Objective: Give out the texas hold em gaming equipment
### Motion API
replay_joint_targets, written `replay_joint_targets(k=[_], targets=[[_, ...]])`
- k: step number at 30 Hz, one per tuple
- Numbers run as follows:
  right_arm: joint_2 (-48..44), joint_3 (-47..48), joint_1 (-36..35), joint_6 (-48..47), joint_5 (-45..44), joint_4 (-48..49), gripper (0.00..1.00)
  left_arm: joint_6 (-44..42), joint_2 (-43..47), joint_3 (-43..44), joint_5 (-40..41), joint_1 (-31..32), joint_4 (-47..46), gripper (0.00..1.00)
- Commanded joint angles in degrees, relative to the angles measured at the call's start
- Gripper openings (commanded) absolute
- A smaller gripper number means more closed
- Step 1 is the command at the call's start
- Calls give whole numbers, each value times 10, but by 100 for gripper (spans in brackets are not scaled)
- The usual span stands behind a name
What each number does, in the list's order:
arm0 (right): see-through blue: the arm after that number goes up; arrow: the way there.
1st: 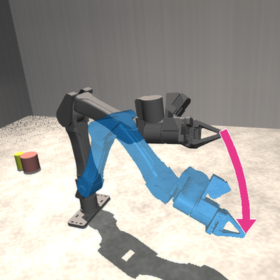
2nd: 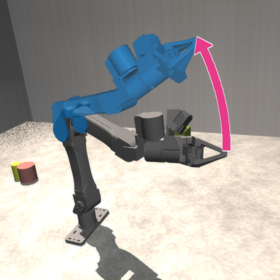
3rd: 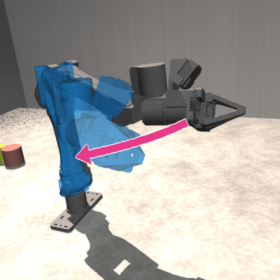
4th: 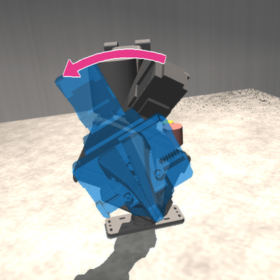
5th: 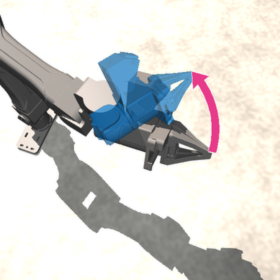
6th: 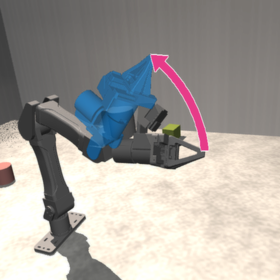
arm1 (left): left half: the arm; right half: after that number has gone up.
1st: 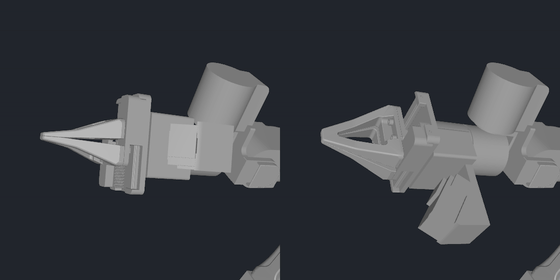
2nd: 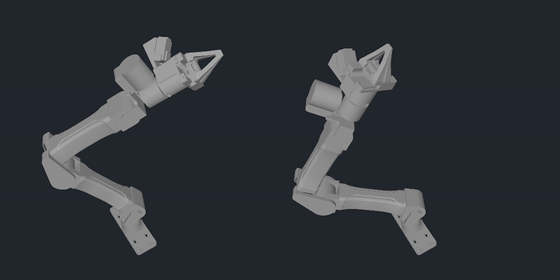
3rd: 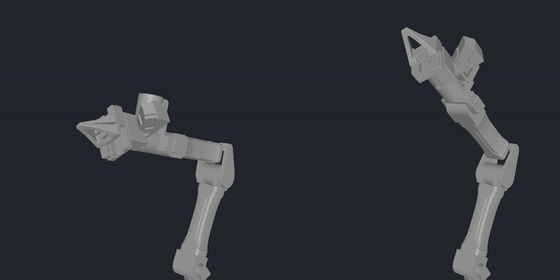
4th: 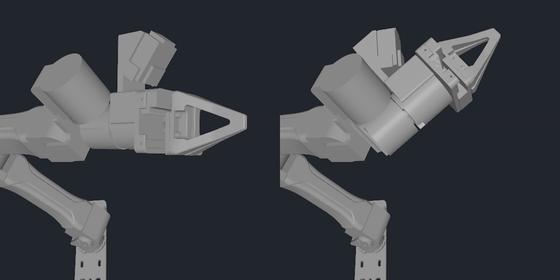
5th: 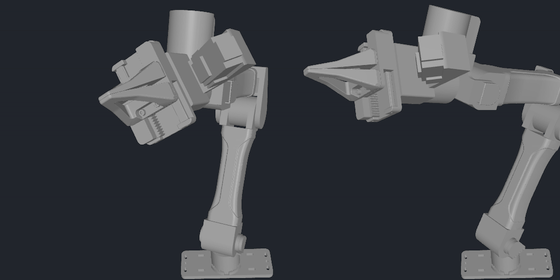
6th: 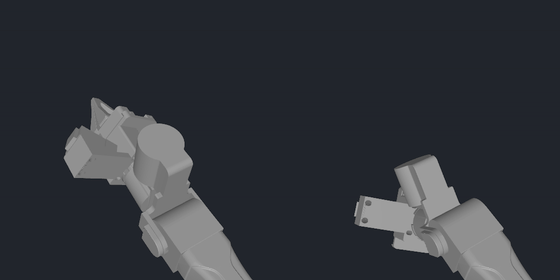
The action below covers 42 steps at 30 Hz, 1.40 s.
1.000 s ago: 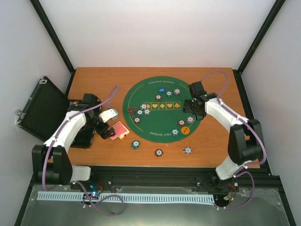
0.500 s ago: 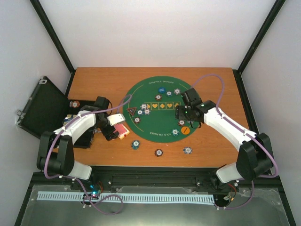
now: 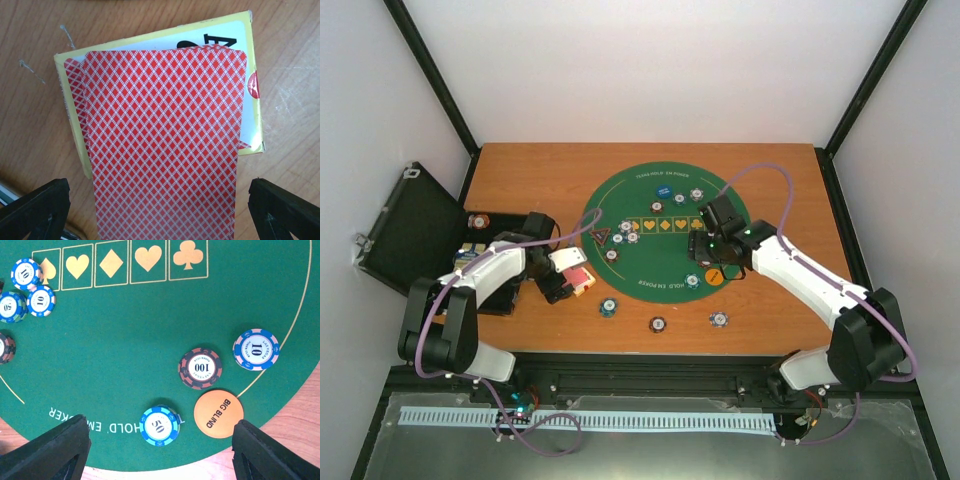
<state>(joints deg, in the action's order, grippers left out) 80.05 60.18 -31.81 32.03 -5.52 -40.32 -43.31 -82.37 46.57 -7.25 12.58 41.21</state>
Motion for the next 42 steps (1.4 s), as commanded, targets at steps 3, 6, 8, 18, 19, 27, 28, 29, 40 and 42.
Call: replay_joint_targets(k=[3, 6, 8, 18, 19, 27, 28, 29, 40, 42], targets=[[-15, -9, -10, 16, -4, 7, 77, 13, -9, -7, 5, 7, -34, 100], [-16, -10, -11, 18, -2, 7, 76, 14, -10, -17, 12, 8, -44, 100], [-17, -12, -12, 19, -2, 9, 76, 14, -10, -26, 17, 8, -54, 100], [-22, -16, -16, 24, 5, 15, 74, 29, -26, -28, 19, 8, -72, 100], [-21, -17, -16, 25, 5, 15, 74, 32, -28, -27, 20, 8, -71, 100], [-24, -29, -16, 26, 8, 23, 74, 47, -30, -34, 30, 9, -74, 90], [-24, -30, -17, 26, 8, 24, 74, 47, -28, -35, 29, 10, -75, 89], [-25, -31, -17, 26, 9, 25, 73, 48, -26, -37, 27, 10, -76, 88], [-26, -37, -17, 15, 37, 36, 72, 5, 0, -53, 34, 14, -78, 69], [-27, -40, -18, 14, 42, 38, 72, -1, -3, -54, 38, 15, -77, 66]])
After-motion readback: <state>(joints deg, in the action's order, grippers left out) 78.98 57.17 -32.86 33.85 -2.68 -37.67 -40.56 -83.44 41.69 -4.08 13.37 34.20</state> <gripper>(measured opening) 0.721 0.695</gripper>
